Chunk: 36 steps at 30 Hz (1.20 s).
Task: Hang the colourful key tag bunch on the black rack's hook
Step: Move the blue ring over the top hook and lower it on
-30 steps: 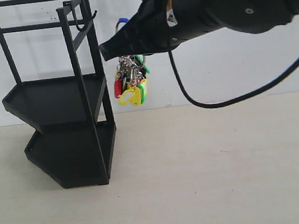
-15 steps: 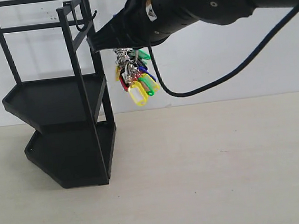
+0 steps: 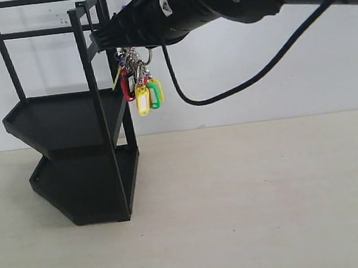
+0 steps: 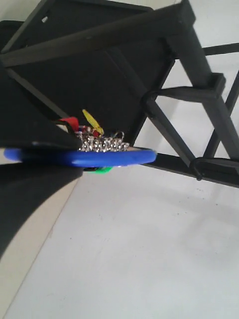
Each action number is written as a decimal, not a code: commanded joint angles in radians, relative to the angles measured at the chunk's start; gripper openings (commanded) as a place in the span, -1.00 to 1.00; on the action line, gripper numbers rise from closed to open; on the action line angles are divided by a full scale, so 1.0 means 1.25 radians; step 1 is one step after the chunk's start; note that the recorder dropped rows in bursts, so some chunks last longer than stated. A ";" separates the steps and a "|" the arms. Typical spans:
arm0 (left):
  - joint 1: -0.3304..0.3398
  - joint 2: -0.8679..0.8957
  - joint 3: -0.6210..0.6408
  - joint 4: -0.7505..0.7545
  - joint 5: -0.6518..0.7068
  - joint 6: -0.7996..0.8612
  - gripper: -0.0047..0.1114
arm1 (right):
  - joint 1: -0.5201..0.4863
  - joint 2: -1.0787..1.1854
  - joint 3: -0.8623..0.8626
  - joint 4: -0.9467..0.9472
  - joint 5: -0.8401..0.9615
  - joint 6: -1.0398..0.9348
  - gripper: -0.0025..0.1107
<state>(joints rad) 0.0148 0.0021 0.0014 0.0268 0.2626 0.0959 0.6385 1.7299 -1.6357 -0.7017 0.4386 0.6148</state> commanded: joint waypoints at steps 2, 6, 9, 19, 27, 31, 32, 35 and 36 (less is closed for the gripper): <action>-0.001 -0.002 -0.001 -0.003 -0.006 0.001 -0.84 | 0.013 0.006 -0.032 -0.015 -0.021 0.002 -0.96; -0.001 -0.002 -0.001 -0.003 -0.006 0.001 -0.84 | 0.028 0.032 -0.061 -0.020 0.006 0.004 -0.96; -0.001 -0.002 -0.001 -0.003 -0.006 0.001 -0.84 | 0.039 0.054 -0.082 -0.021 0.022 0.006 -0.96; -0.001 -0.002 -0.001 -0.003 -0.006 0.001 -0.84 | 0.064 0.077 -0.105 -0.023 0.102 0.001 -0.96; -0.001 -0.002 -0.001 -0.003 -0.006 0.001 -0.84 | 0.064 0.077 -0.105 0.014 0.091 0.001 -0.95; -0.001 -0.002 -0.001 -0.003 -0.006 0.001 -0.84 | 0.064 0.077 -0.105 0.051 0.063 -0.001 -0.80; -0.001 -0.002 -0.001 -0.003 -0.006 0.001 -0.84 | 0.064 0.077 -0.105 0.053 0.063 0.001 -0.73; -0.001 -0.002 -0.001 -0.003 -0.006 0.001 -0.84 | 0.064 0.077 -0.105 0.053 0.063 0.003 -0.43; -0.001 -0.002 -0.001 -0.003 -0.006 0.001 -0.84 | 0.064 0.077 -0.105 0.053 0.061 0.003 -0.29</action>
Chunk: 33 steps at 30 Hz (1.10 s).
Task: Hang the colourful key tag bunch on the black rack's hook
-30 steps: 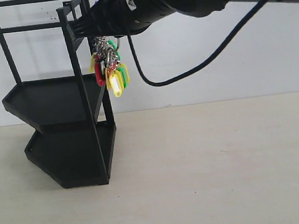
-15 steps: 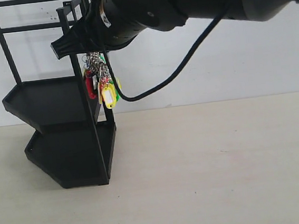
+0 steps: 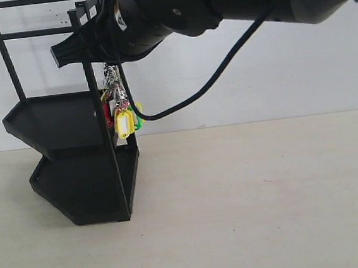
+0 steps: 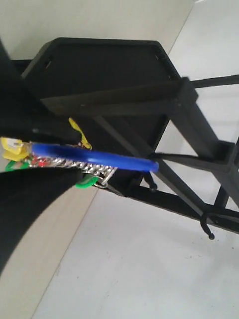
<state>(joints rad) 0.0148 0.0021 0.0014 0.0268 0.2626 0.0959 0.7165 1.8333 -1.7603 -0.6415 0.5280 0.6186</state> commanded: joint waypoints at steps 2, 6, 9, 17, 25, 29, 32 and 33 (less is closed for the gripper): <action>-0.001 -0.002 -0.001 -0.003 -0.006 0.001 -0.84 | 0.002 -0.006 -0.005 0.003 -0.012 0.004 -0.16; -0.001 -0.002 -0.001 -0.003 -0.006 0.001 -0.84 | 0.002 -0.025 -0.005 -0.001 0.003 0.004 -0.15; -0.001 -0.002 -0.001 -0.003 -0.006 0.001 -0.84 | 0.002 -0.057 -0.005 -0.005 0.060 0.004 -0.15; -0.001 -0.002 -0.001 -0.003 -0.006 0.001 -0.84 | 0.002 -0.128 -0.005 -0.030 0.304 -0.016 -0.35; -0.001 -0.002 -0.001 -0.003 -0.006 0.001 -0.84 | 0.002 -0.174 -0.004 -0.019 0.528 -0.100 -0.96; -0.001 -0.002 -0.001 -0.003 -0.006 0.001 -0.84 | 0.002 -0.242 0.065 0.032 0.447 -0.126 -0.96; -0.001 -0.002 -0.001 -0.003 -0.006 0.001 -0.84 | 0.002 -0.347 0.221 0.037 0.298 -0.126 -0.96; -0.001 -0.002 -0.001 -0.003 -0.006 0.001 -0.84 | 0.002 -0.385 0.272 0.037 0.253 -0.133 -0.96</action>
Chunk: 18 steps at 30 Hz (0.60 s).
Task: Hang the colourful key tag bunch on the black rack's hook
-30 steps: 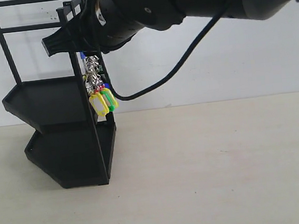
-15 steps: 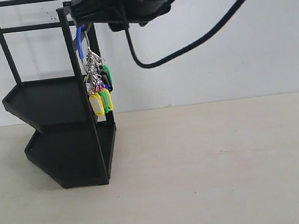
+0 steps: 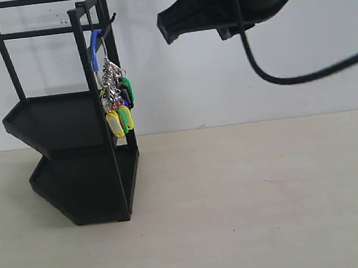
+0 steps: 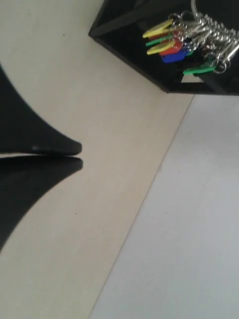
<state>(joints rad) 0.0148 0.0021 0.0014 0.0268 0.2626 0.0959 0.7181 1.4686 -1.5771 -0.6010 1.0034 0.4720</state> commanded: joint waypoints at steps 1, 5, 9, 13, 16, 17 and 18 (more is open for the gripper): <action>-0.001 -0.002 -0.001 -0.003 -0.006 0.001 -0.84 | 0.000 -0.126 0.177 0.004 -0.157 -0.030 -0.96; -0.001 -0.002 -0.001 -0.003 -0.006 0.001 -0.84 | 0.000 -0.246 0.350 0.026 -0.248 -0.106 -0.96; -0.001 -0.002 -0.001 -0.003 -0.006 0.001 -0.84 | 0.000 -0.332 0.437 0.043 -0.292 -0.111 -0.96; -0.001 -0.002 -0.001 -0.003 -0.006 0.001 -0.84 | 0.000 -0.355 0.443 0.047 -0.287 -0.073 -0.96; -0.001 -0.002 -0.001 -0.003 -0.006 0.001 -0.84 | 0.000 -0.359 0.443 0.049 -0.290 -0.019 -0.96; -0.001 -0.002 -0.001 -0.003 -0.006 0.001 -0.84 | 0.000 -0.359 0.443 0.049 -0.292 -0.007 -0.96; -0.001 -0.002 -0.001 -0.003 -0.006 0.001 -0.84 | 0.000 -0.359 0.443 0.049 -0.292 -0.001 -0.96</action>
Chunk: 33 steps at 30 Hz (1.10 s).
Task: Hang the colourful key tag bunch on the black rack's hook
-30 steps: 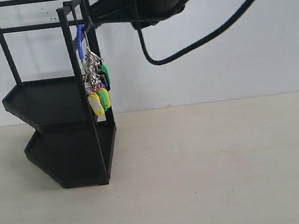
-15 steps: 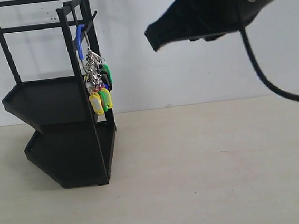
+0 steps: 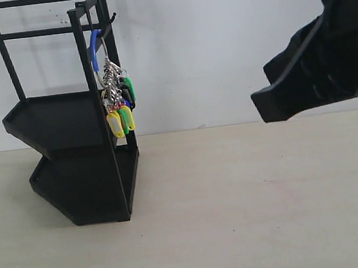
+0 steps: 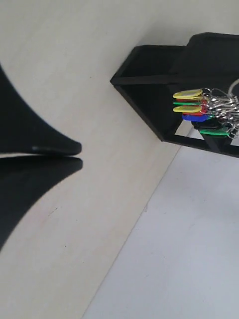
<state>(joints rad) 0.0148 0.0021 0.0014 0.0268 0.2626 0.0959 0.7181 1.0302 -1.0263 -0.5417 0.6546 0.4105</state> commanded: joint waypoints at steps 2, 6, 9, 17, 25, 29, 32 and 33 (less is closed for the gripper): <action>-0.001 -0.002 -0.001 -0.003 -0.006 0.001 -0.84 | 0.000 -0.008 0.002 0.001 -0.014 0.048 -0.96; -0.001 -0.002 -0.001 -0.003 -0.006 0.001 -0.84 | 0.000 -0.008 0.002 0.001 -0.014 0.048 -0.96; -0.001 -0.002 -0.001 -0.003 -0.006 0.001 -0.84 | 0.000 -0.008 0.002 0.001 -0.014 0.048 -0.96; -0.001 -0.002 -0.001 -0.003 -0.006 0.001 -0.84 | -0.002 -0.025 0.002 0.003 -0.022 0.048 -0.96; -0.001 -0.002 -0.001 -0.003 -0.006 0.001 -0.84 | -0.009 -0.027 0.002 0.003 -0.025 0.047 -0.96; -0.001 -0.002 -0.001 -0.003 -0.006 0.001 -0.84 | -0.092 -0.062 0.002 0.015 -0.029 0.065 -0.96; -0.001 -0.002 -0.001 -0.003 -0.006 0.001 -0.84 | -0.193 -0.128 0.002 0.071 -0.029 0.066 -0.96; -0.001 -0.002 -0.001 -0.003 -0.006 0.001 -0.84 | -0.232 -0.156 0.002 0.092 -0.029 0.066 -0.96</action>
<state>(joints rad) 0.0148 0.0021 0.0014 0.0268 0.2626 0.0959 0.5318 0.9179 -1.0245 -0.4818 0.6220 0.4864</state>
